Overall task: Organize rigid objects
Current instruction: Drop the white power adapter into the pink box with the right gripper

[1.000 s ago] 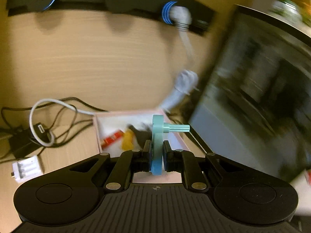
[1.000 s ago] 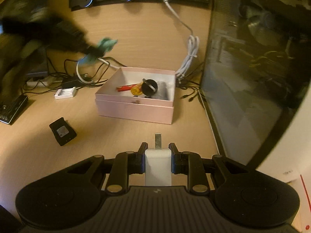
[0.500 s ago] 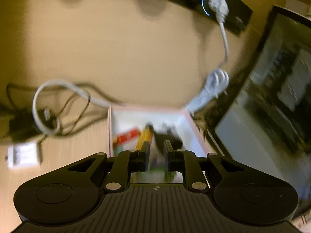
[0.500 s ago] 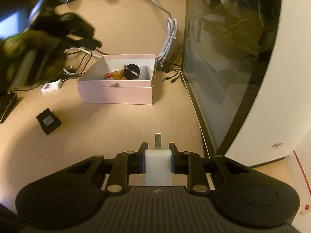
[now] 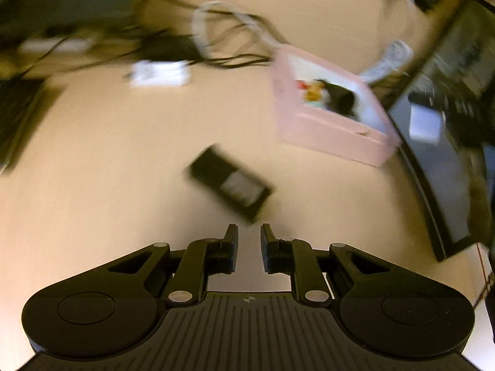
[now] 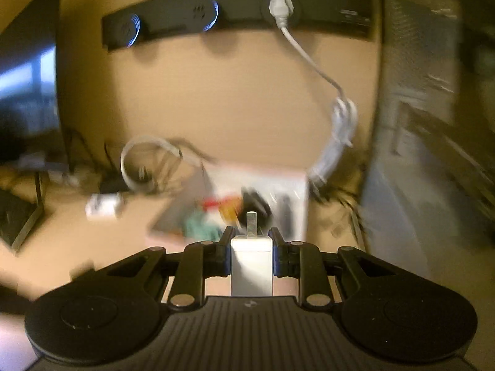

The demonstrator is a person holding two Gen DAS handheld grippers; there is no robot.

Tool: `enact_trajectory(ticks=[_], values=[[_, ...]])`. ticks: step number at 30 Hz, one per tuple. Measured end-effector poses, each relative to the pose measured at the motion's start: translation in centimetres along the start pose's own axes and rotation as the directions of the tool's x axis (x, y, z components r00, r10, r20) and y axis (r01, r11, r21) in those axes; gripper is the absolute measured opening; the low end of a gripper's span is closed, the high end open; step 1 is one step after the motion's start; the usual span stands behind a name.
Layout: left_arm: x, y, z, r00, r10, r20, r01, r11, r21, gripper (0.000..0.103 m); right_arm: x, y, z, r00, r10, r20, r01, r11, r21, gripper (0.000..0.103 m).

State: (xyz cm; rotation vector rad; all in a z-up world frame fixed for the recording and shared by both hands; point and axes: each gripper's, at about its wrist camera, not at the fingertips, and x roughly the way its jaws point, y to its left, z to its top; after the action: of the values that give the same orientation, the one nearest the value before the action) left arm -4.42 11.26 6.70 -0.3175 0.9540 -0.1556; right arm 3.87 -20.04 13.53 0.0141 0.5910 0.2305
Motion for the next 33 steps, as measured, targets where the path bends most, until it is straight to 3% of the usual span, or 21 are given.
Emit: enact_trajectory(ticks=[5,8,13,18,23,28,33], values=[[-2.6,3.0,-2.6,0.996,0.085,0.014,-0.083,0.990,-0.112,0.017,8.3,0.1,3.7,0.996,0.076,-0.053,-0.069,0.990,0.122,0.022],[-3.9,4.4,-4.0,0.991,0.132,0.017,-0.128,0.980,-0.155,0.017,12.7,1.5,4.8,0.997,0.017,-0.082,-0.010,0.996,0.086,0.022],[-5.1,6.4,-5.6,0.985,0.174,0.005,-0.169,0.961,-0.217,0.017,16.2,2.8,5.8,0.996,0.015,-0.091,-0.009,0.997,0.072,0.023],[-5.1,7.5,-5.3,0.985,0.173,0.012,-0.166,0.963,-0.213,0.017,14.7,3.3,6.1,0.998,-0.003,-0.060,0.006,0.999,0.048,0.025],[-3.8,7.2,-3.2,0.985,0.162,0.058,-0.155,0.982,-0.105,0.017,11.2,4.0,4.3,0.998,0.029,-0.060,-0.027,0.999,0.047,0.027],[-2.1,7.7,0.8,0.979,0.157,0.129,-0.157,0.988,-0.010,0.017,7.3,6.3,0.0,0.990,0.074,-0.124,-0.076,0.997,-0.013,0.029],[1.2,7.9,6.5,0.974,0.147,0.171,-0.162,0.984,0.077,0.017,5.1,8.2,-4.5,0.973,0.040,-0.227,-0.049,0.998,-0.032,0.029]])
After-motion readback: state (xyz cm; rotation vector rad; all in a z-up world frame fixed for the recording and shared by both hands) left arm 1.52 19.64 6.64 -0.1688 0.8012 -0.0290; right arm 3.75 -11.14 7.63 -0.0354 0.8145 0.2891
